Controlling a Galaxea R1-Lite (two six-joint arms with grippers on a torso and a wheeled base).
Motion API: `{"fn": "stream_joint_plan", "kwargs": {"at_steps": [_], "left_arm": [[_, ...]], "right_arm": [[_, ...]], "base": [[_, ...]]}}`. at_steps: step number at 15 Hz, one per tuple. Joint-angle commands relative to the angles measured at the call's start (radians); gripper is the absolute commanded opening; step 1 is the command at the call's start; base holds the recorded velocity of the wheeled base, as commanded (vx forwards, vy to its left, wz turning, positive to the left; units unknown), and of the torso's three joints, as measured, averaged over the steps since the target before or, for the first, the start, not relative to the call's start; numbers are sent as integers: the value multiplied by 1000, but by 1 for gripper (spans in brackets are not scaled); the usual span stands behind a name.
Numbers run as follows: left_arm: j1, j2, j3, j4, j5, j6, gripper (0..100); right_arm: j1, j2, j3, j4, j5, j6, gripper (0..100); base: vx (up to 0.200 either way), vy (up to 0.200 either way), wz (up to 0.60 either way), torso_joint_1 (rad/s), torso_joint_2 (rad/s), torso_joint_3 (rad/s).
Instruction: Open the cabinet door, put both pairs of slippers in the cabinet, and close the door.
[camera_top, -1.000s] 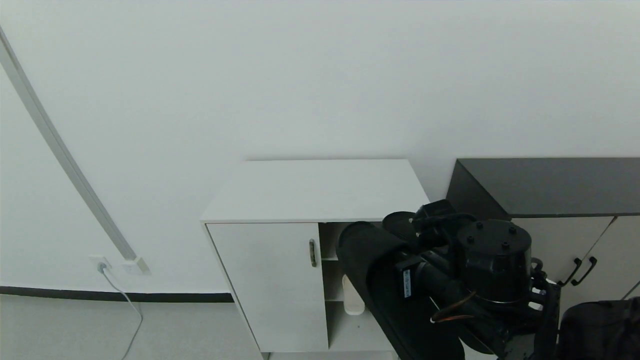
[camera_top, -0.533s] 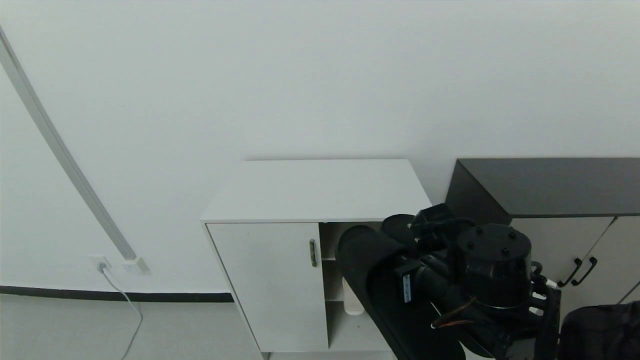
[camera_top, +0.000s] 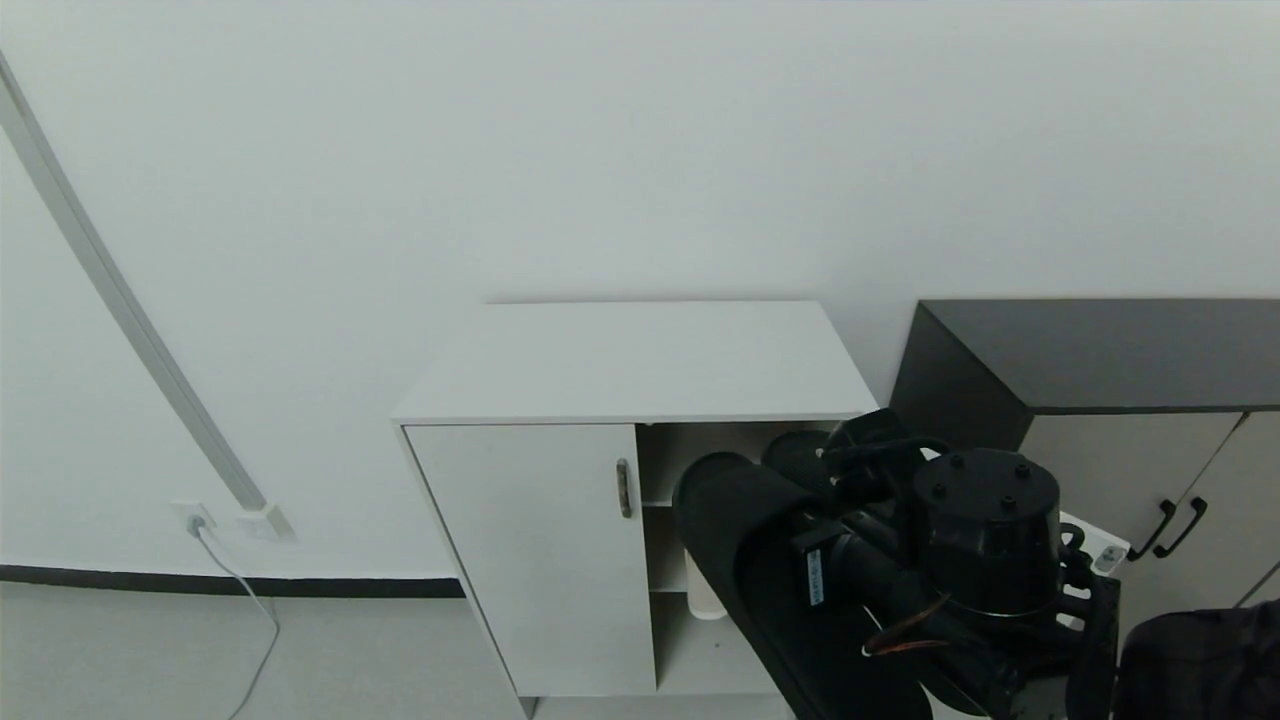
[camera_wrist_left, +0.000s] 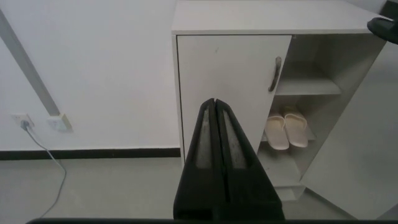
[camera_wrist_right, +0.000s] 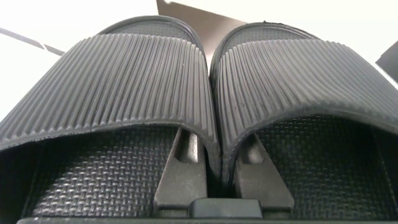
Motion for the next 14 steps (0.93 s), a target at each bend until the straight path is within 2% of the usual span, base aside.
{"fn": "stream_joint_plan", "kwargs": {"at_steps": [1, 14], "left_arm": [[0, 1, 0, 0, 0, 0, 0], [0, 1, 0, 0, -3, 0, 0]], "right_arm": [[1, 2, 2, -1, 0, 0, 0], [7, 6, 6, -2, -1, -5, 0]], "base": [[0, 0, 0, -183, 422, 232], [0, 0, 0, -213, 531, 315]]}}
